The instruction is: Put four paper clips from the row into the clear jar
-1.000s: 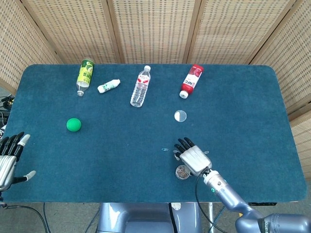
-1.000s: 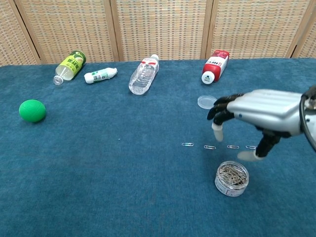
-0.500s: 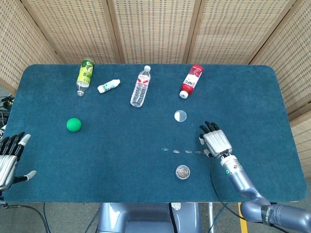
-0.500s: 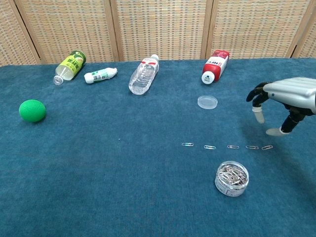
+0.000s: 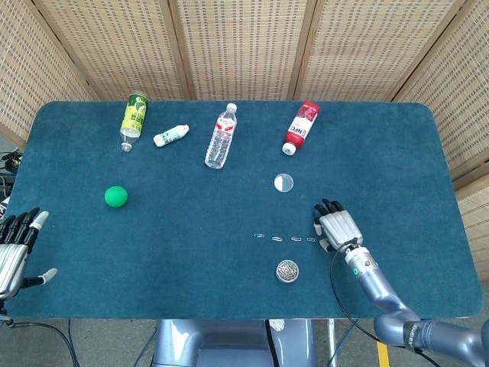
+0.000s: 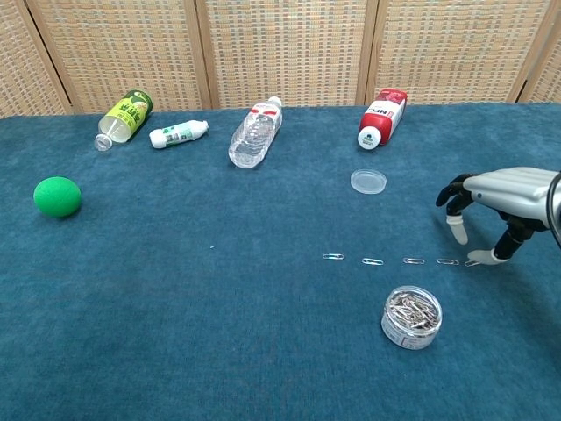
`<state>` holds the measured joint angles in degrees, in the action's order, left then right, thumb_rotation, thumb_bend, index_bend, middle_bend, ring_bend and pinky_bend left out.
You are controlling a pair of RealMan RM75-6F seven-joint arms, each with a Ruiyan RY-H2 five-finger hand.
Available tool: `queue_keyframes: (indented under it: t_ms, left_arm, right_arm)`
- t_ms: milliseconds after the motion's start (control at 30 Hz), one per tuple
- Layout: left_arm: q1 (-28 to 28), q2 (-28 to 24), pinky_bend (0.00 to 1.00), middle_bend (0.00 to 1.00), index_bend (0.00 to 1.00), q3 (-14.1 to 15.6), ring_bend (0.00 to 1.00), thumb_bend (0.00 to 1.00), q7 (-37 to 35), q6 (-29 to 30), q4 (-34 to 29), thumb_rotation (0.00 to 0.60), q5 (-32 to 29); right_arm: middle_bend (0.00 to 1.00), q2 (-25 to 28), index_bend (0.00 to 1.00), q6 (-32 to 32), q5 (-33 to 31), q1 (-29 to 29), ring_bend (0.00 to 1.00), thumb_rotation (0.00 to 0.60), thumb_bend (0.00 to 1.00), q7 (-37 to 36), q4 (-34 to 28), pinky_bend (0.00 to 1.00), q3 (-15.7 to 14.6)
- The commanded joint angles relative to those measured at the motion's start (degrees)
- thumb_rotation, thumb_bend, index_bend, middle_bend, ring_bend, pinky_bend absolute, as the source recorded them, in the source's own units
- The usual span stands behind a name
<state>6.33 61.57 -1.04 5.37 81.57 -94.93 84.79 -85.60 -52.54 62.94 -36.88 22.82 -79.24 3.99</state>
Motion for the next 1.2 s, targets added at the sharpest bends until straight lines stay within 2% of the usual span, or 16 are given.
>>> queue_keyframes:
  t_ms: [33,1200]
  left_arm:
    - [0.0,0.0,0.00,0.00,0.00,0.0,0.00,0.00,-0.1,0.0,0.0,0.600,-0.1]
    - [0.2,0.3,0.00,0.00,0.00,0.0,0.00,0.00,0.2,-0.5,0.3,0.600,-0.5]
  right_arm:
    - [0.15,-0.4,0.54,0.4,-0.2,0.0,0.00,0.600,0.32,0.1,0.5,0.10,-0.2]
    - [0.15,-1.8,0.54,3.4,-4.4,-0.9,0.00,0.600,0.36,4.3,2.1,0.10,-0.3]
